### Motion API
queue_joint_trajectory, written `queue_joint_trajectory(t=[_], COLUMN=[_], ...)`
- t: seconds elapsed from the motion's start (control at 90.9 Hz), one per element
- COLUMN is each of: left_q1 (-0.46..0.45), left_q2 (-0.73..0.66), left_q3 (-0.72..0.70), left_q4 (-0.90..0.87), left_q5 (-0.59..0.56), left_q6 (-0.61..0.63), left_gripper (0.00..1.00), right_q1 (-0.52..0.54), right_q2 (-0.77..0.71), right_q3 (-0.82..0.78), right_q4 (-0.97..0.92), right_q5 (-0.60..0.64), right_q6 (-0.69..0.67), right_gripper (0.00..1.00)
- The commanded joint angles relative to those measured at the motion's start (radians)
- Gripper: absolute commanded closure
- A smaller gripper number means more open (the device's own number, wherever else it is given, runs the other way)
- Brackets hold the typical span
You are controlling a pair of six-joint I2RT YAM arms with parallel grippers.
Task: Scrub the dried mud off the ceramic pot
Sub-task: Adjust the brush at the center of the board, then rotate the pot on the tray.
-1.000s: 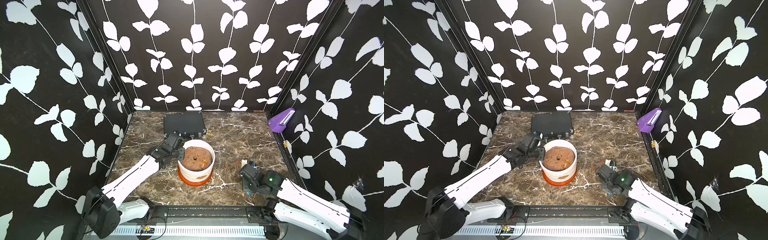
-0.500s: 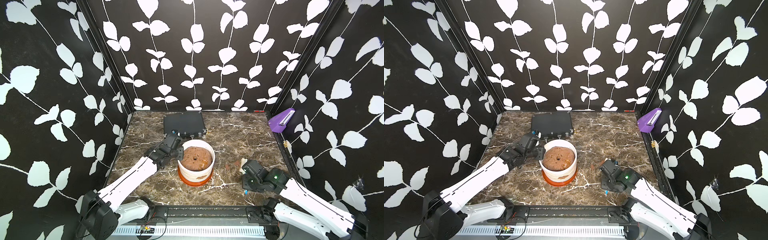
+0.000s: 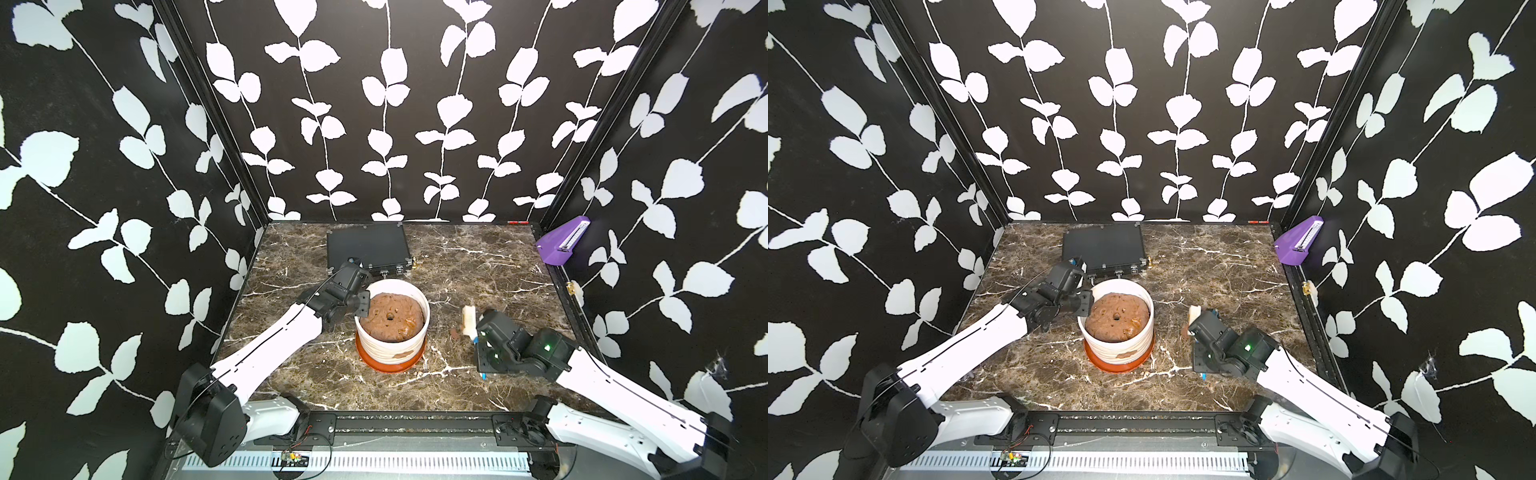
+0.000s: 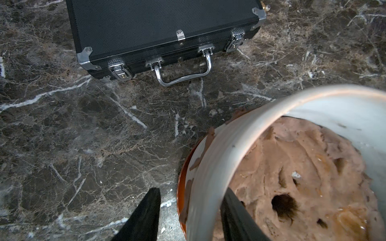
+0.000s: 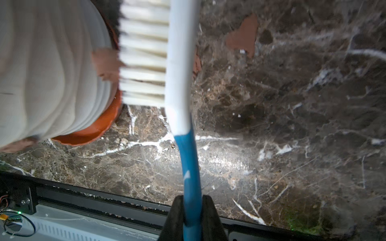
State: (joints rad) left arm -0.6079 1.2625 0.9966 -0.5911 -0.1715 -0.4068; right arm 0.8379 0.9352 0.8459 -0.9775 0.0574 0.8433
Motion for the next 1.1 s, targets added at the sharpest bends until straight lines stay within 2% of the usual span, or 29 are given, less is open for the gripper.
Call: queue_joint_trajectory(t=[0.0,0.099,0.286,0.341,0.396,0.638,0.759,0.858,1.001,1.089], left_q1=[0.005,0.005,0.007,0.008,0.009,0.02,0.025,0.027,0.03,0.034], left_q2=[0.003,-0.002,-0.017,-0.019,-0.018,0.023,0.073,0.098,0.138,0.141], left_q3=[0.032,0.03,0.013,0.011,0.011,0.051,0.098,0.111,0.129,0.127], left_q4=[0.004,0.004,0.016,0.017,0.016,0.03,0.03,0.053,0.053,0.04], left_q5=[0.013,0.014,0.013,0.016,0.018,0.022,0.031,0.034,0.039,0.02], left_q6=[0.016,0.018,0.013,0.012,0.014,0.043,0.052,0.054,0.057,0.06], left_gripper=[0.51,0.52,0.52,0.52,0.52,0.5,0.51,0.51,0.63,0.75], right_q1=[-0.003,-0.062,-0.254,-0.288,-0.318,-0.323,-0.28,-0.205,-0.075,-0.028], right_q2=[0.044,0.137,0.469,0.515,0.515,0.346,0.298,0.243,0.193,0.179], right_q3=[0.123,0.141,0.004,-0.019,-0.028,0.046,0.058,0.052,0.05,0.029], right_q4=[-0.006,0.056,0.256,0.304,0.311,0.177,0.13,0.152,0.152,0.172], right_q5=[0.101,0.067,-0.292,-0.377,-0.411,-0.328,-0.269,-0.231,-0.077,-0.016], right_q6=[-0.091,-0.143,-0.191,-0.199,-0.202,-0.23,-0.23,-0.202,-0.135,-0.084], right_gripper=[1.0,1.0,1.0,1.0,1.0,1.0,1.0,1.0,1.0,1.0])
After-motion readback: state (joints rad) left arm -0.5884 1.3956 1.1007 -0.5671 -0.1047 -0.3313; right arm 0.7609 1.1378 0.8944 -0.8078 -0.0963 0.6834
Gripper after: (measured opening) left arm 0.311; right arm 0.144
